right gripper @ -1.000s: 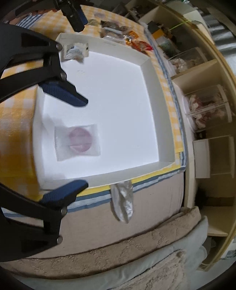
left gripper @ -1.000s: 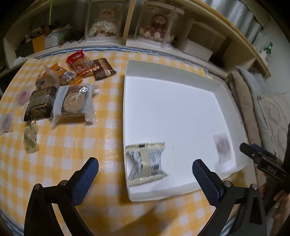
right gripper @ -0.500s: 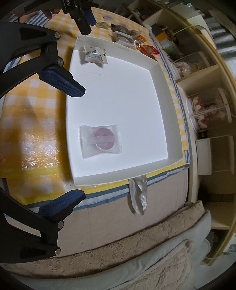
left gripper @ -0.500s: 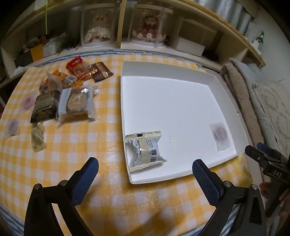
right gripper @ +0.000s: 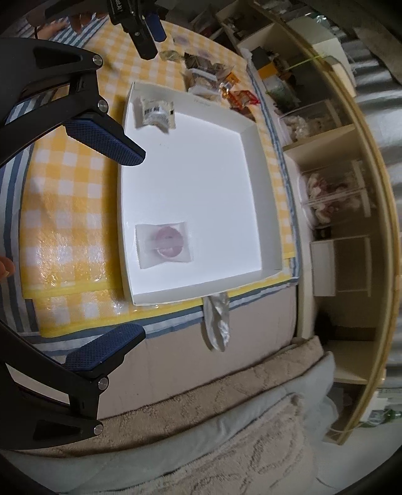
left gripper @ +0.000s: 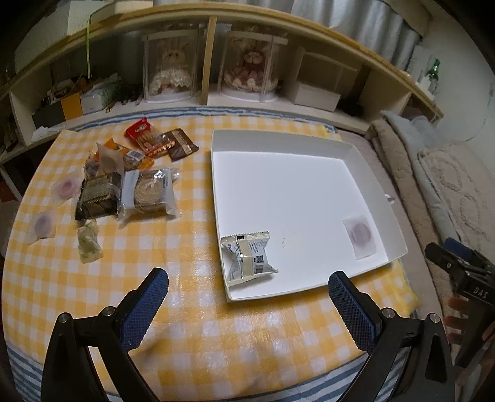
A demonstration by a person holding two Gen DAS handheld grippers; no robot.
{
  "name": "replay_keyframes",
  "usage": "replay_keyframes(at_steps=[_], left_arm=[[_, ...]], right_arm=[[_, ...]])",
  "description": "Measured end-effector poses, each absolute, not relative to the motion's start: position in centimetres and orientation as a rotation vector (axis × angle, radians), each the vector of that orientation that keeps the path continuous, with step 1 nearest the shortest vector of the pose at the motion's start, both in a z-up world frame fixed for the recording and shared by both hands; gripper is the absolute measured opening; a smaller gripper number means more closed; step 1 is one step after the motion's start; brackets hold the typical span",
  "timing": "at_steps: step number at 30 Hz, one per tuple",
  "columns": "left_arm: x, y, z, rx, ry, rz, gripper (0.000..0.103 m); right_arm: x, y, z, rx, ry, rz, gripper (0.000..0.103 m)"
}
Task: Organize snacks
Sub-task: 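Release the silver packet into the tray with the left gripper while the right releases its packet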
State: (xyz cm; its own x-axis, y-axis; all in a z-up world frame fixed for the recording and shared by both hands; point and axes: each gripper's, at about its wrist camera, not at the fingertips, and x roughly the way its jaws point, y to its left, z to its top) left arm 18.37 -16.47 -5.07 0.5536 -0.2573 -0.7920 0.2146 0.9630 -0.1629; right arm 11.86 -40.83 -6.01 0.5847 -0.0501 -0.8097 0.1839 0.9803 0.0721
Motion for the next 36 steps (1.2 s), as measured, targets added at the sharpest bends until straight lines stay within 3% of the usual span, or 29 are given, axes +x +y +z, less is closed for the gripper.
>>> replay_keyframes(at_steps=[21,36], left_arm=[[14.0,-6.2,5.4,-0.047,0.742,-0.283,0.103],[14.8,4.2,6.1,-0.061,0.666,-0.159,0.103]], right_arm=[[12.8,-32.7,2.2,0.162,0.776,-0.057,0.103],[18.1,-22.0,1.0,0.160,0.747,0.041,0.103]])
